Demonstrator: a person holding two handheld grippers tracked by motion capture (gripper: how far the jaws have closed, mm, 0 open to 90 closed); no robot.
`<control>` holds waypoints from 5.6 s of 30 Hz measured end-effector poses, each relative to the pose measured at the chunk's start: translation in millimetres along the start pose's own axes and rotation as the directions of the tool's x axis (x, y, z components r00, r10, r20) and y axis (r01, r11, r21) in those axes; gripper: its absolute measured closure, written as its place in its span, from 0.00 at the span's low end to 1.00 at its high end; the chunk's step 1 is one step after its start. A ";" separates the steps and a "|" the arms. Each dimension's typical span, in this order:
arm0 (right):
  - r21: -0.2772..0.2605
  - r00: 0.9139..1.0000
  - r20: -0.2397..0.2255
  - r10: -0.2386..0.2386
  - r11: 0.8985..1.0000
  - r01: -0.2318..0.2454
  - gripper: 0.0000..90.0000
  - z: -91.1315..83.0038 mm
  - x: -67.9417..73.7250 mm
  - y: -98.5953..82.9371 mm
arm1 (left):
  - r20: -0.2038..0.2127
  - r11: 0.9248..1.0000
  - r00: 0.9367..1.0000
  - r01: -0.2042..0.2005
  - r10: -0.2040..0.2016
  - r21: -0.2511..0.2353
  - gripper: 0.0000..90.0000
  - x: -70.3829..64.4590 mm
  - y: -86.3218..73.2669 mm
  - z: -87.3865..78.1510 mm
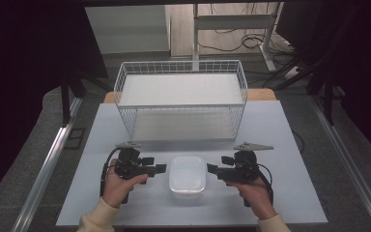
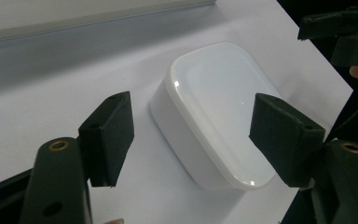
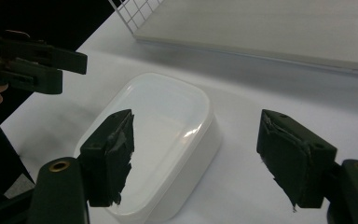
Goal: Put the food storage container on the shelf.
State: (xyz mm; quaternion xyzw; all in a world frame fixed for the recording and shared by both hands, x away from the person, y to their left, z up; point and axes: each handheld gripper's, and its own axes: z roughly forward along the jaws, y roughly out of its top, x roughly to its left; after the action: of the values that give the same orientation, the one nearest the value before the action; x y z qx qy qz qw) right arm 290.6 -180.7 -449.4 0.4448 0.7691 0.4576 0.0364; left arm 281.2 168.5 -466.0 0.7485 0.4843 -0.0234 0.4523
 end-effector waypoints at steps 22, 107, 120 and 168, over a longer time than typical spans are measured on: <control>0.083 0.995 -0.060 0.075 0.994 -0.070 0.36 27.0 1.6 -16.9 | 0.132 0.990 0.983 0.124 -0.132 0.062 0.36 11.8 -12.2 26.9; 0.094 0.948 -0.152 0.278 0.959 -0.267 0.88 20.2 -3.0 -29.1 | 0.177 0.989 0.974 0.145 -0.143 0.005 0.87 -4.4 -22.3 21.8; 0.053 0.971 -0.138 0.195 0.980 -0.190 0.88 12.5 5.3 -24.3 | 0.157 0.995 0.983 0.099 -0.094 -0.023 0.88 -11.9 -20.4 15.1; -0.098 0.991 -0.128 -0.031 0.995 0.019 0.88 -21.6 38.5 14.6 | 0.113 0.983 0.992 -0.043 0.064 -0.176 0.88 -41.0 7.1 -30.4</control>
State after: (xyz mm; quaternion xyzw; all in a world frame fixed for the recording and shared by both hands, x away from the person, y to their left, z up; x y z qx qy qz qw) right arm 266.9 -164.8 -412.6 0.4022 0.7523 0.5216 0.0136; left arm 252.5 160.1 -424.0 0.7165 0.4365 -0.0133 0.5439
